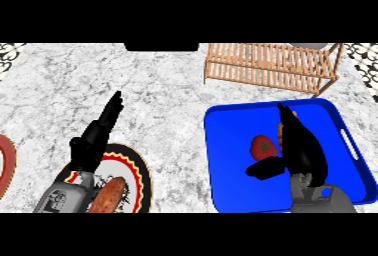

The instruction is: Pick the tomato from the tray and place it in the tiered shelf

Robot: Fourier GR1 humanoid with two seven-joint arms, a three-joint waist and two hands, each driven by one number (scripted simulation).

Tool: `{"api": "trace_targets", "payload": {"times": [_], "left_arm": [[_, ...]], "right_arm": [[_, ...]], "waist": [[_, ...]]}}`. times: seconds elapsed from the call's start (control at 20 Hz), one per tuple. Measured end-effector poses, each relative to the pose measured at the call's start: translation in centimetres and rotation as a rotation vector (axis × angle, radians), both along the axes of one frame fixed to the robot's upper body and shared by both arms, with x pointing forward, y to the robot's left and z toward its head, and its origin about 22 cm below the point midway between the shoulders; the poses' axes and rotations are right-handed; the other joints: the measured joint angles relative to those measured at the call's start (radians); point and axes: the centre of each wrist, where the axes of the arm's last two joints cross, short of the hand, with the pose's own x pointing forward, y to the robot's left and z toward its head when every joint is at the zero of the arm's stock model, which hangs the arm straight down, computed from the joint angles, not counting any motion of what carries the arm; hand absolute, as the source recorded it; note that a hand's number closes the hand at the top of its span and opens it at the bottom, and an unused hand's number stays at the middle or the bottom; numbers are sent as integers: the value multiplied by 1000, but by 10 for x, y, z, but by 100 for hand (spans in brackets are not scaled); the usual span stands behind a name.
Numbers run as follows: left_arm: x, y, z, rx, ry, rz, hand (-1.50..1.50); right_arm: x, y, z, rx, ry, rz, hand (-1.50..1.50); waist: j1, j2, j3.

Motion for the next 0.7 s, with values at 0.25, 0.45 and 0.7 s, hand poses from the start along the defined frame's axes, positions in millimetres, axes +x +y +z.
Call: {"api": "trace_targets", "payload": {"times": [0.25,0.45,0.7], "left_arm": [[3,-3,4,8,-4,6,0],[5,-1,4,11,-1,11,0],[3,-3,-1,10,-3,6,0]], "right_arm": [[6,-2,-10,-16,22,-19,-150],[8,-3,-14,-19,35,-27,-150],[12,-7,-24,-20,60,-36,-150]], "waist": [[-1,0,0],[-1,0,0],[-1,0,0]]}}
